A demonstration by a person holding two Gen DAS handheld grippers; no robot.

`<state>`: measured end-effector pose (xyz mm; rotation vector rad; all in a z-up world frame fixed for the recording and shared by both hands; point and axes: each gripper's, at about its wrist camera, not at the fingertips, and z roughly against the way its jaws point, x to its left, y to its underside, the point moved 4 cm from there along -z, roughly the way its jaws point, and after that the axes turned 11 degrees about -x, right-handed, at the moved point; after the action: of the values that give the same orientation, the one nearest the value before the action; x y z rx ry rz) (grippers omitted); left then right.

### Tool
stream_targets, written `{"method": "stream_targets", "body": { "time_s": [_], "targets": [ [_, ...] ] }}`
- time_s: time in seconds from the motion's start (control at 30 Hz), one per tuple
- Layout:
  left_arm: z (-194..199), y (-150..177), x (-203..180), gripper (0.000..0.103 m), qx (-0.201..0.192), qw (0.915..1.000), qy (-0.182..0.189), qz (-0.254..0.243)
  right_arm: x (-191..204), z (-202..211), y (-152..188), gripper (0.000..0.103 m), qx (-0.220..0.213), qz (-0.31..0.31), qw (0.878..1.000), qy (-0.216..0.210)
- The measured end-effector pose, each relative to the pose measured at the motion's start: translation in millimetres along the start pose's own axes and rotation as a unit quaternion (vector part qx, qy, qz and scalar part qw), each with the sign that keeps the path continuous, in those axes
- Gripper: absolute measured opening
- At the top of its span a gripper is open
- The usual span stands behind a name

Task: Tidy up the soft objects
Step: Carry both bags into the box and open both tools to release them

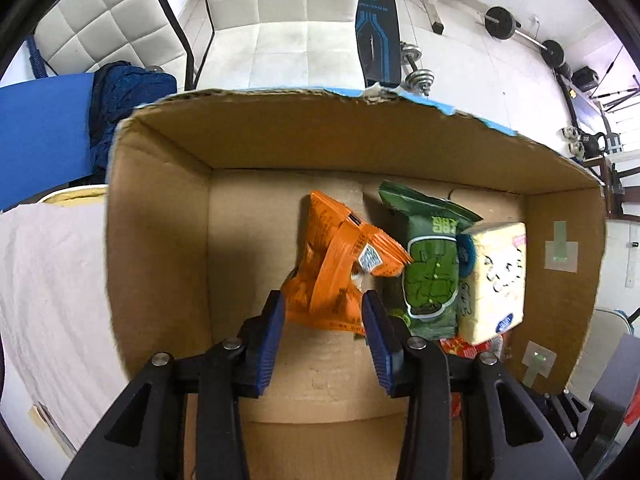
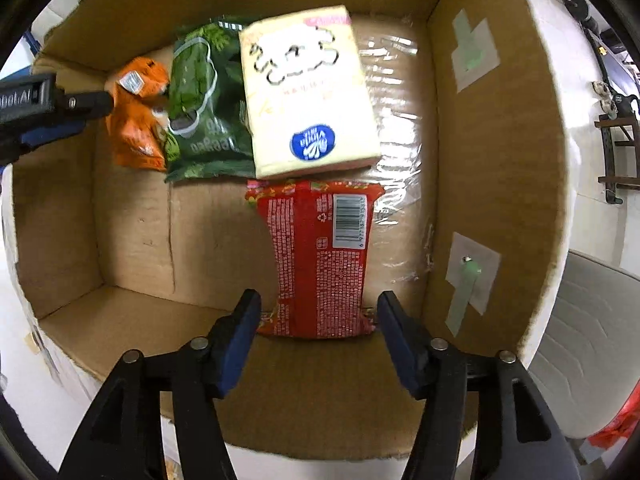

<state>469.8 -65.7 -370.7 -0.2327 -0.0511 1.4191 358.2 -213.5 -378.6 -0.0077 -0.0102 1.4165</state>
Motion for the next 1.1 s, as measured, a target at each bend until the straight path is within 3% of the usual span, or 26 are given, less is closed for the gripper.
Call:
{"method": "stream_targets", "body": {
  "time_s": [0.17,0.23,0.3,0.33,0.47,0.67,0.73,1.1],
  "targets": [
    [29.5,17.0,3.7,0.050,-0.029,0.9996,0.000,0.004,5.2,20.9,0.9,0.082,-0.024,-0.004,1.000,-0.001],
    [42.0,27.3,5.6,0.062,-0.045,0.9990,-0.005,0.007,7.1,27.9,1.9,0.090,-0.034,-0.007,0.999,-0.007],
    [53.1,37.4,6.8,0.089,-0.059,0.9982,-0.010,0.002,9.4,37.2,5.3,0.093,-0.045,-0.009,0.999,-0.007],
    [57.7,41.8,6.9,0.094,-0.063,0.9979,-0.014,-0.001,11.5,43.3,7.6,0.094,-0.050,-0.009,0.999,-0.007],
    [77.6,63.4,3.3,0.095,-0.078,0.9968,-0.016,-0.011,11.4,59.4,14.6,0.103,-0.077,-0.005,0.997,-0.006],
    [112.9,80.0,1.2,0.096,-0.120,0.9927,-0.005,0.010,7.5,88.0,28.7,0.103,-0.121,0.001,0.993,0.002],
    [125.5,86.3,0.7,0.103,-0.137,0.9904,-0.007,0.014,6.4,102.4,34.2,0.103,-0.138,0.000,0.990,0.007],
    [190.5,132.3,-9.8,0.103,-0.221,0.9750,-0.022,0.014,7.1,165.6,75.2,0.103,-0.213,0.005,0.977,0.015]
  ]
}}
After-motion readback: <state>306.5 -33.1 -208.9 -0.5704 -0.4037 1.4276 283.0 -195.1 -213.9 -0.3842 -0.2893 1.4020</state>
